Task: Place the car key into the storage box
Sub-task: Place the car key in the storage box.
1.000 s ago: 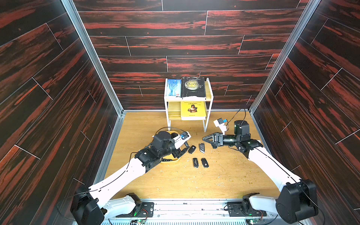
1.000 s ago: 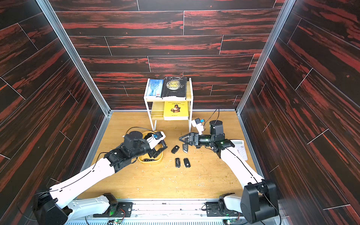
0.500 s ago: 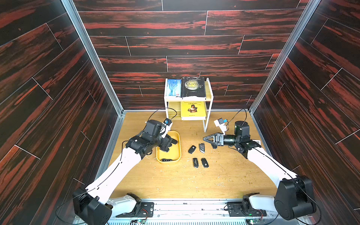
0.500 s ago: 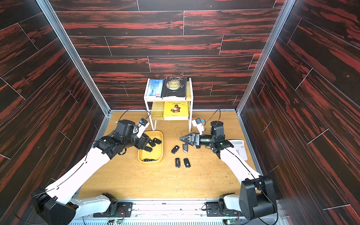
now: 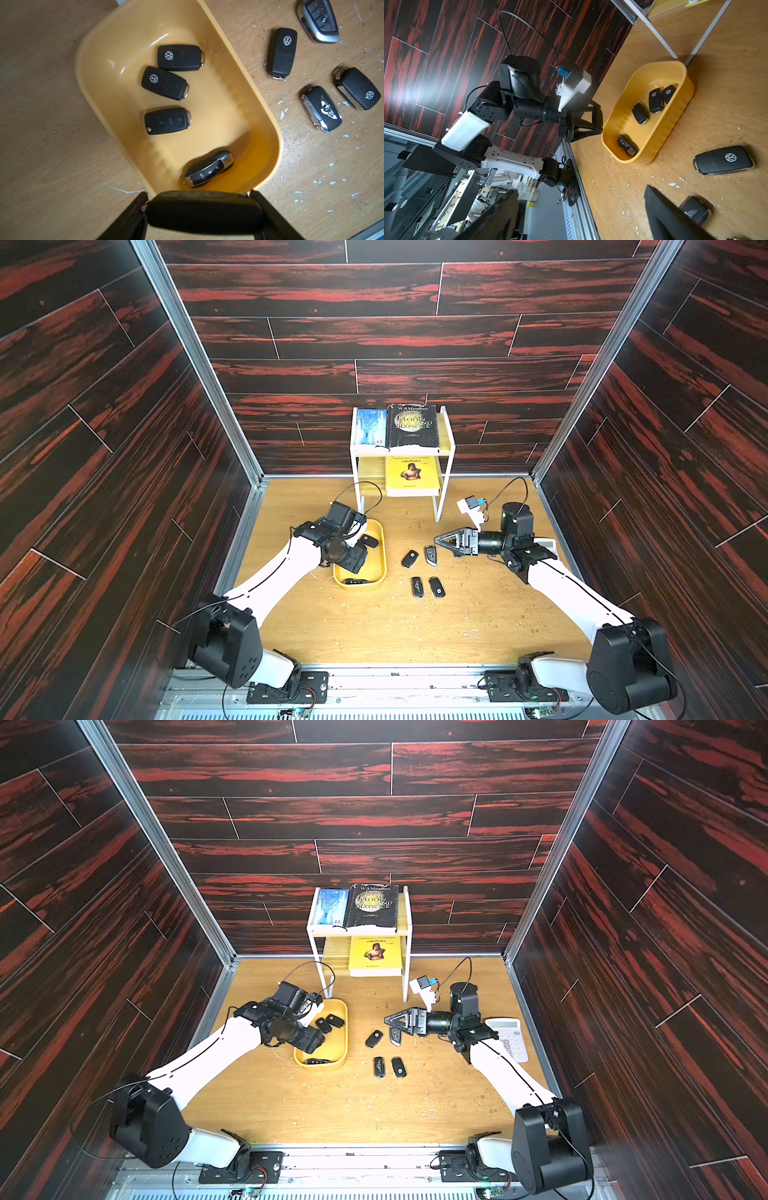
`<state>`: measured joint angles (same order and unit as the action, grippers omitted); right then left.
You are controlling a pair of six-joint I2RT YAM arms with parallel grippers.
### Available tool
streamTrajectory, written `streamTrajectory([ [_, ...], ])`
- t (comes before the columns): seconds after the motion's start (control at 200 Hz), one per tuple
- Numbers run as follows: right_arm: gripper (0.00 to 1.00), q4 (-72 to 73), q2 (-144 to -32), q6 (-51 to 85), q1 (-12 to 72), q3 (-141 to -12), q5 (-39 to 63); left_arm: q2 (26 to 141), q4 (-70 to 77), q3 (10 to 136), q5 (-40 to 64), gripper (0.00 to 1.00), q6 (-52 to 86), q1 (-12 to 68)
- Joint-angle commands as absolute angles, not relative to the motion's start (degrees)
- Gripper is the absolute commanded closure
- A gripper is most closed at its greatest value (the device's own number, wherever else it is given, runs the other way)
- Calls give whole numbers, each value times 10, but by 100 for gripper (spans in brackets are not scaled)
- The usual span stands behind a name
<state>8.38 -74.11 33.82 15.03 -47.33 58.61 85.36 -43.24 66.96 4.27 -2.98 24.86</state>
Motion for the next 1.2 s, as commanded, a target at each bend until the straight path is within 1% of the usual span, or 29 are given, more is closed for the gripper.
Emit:
streamTrajectory([
  [0.0,1,85,-728,335,149,-463,593,880,-418,678,70,54,-25,247],
  [0.21,2,75,-722,330,147,-461,591,942,-417,704,66,56,-35,247],
  [0.436,1,69,-724,326,147,-460,589,964,-395,705,70,57,-37,247],
  [0.671,1,59,-717,322,143,-459,587,1012,-381,724,94,57,-33,247],
  [0.937,2,53,-711,318,142,-451,584,1050,-355,729,99,58,-31,247],
  [1.192,1,51,-716,316,141,-452,585,1070,-336,728,99,57,-28,247],
])
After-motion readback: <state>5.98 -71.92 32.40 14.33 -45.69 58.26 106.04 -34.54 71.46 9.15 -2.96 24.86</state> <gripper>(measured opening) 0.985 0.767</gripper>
